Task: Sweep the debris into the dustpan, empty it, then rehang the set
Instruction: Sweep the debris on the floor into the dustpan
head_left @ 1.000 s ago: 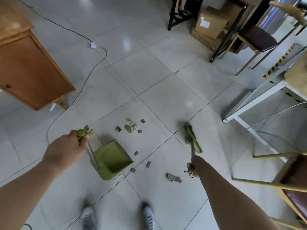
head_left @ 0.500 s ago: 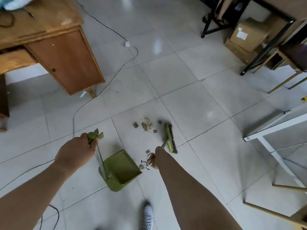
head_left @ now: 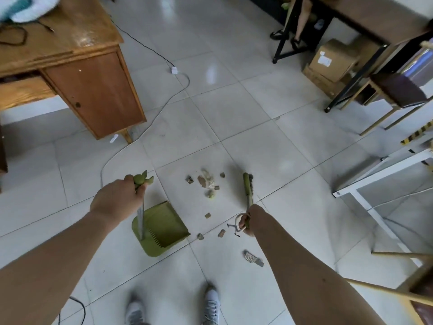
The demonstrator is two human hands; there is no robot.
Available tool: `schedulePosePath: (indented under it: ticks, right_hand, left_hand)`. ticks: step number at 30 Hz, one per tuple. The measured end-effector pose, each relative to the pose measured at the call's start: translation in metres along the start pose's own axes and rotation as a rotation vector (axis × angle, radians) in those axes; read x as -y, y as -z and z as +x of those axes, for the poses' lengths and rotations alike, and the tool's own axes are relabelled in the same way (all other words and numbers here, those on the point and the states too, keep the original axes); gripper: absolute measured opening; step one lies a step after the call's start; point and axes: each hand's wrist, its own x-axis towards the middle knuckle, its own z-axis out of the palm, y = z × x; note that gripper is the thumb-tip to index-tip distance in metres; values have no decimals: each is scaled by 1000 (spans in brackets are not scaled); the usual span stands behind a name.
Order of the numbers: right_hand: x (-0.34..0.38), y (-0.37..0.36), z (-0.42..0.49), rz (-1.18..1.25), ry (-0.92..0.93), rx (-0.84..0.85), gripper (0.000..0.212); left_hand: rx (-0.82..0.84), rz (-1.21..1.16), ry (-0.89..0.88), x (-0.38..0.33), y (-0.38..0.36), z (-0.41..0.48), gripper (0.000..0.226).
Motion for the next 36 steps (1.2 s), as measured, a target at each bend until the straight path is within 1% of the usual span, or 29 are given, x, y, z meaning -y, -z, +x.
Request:
schedulePosePath:
  ticks: [4,6,8,11,14,17,19,23,26,27,30,32,35,36]
  right_hand:
    - [-23,40,-1,-34,29,-120,27]
    - [-42,56,-2,-78,28,-172,26]
    - [-66,58,-5,-44,10,-246,24]
    - [-106,41,-7,10,-50,-305,22]
    - [-142,4,-6,107,-120,-277,27]
    - [-166,-39,-6,192,-180,-292,21]
    - [-170,-67,-6,262,-215,-265,25]
    - [-156,-126,-15,370,-240,-182,28]
    - [-131,-172,-21,430,-246,-117,42]
    - [-121,-186,-23,459,-245,-87,43]
    - [-95,-224,-28,510,-208,2,34]
    - [-81,-245,-32,453,-180,33,29]
    - [-58,-274,-36,520,-126,27,27]
    - [-51,-283,-36,504,-105,23,25]
  left_hand:
    - [-20,27,-127,11,2,23,41]
    - [-25,14,-180,19,1,36,40]
    - [-18,-8,-232,32,0,45,38]
    - [-33,-10,-308,56,-2,54,39]
    - [-54,11,-374,81,-3,64,43]
    - [-57,19,-420,98,-1,71,45]
    - [-60,18,-442,108,0,75,46]
    - [-53,16,-451,129,2,80,46]
    - [-44,2,-431,146,6,81,45]
    - [-46,-3,-419,153,8,81,45]
    - [-57,-15,-356,176,15,85,45]
    - [-56,-32,-330,193,20,92,44]
    - [-65,-43,-332,212,22,112,40]
    - [-58,-40,-329,220,21,119,39]
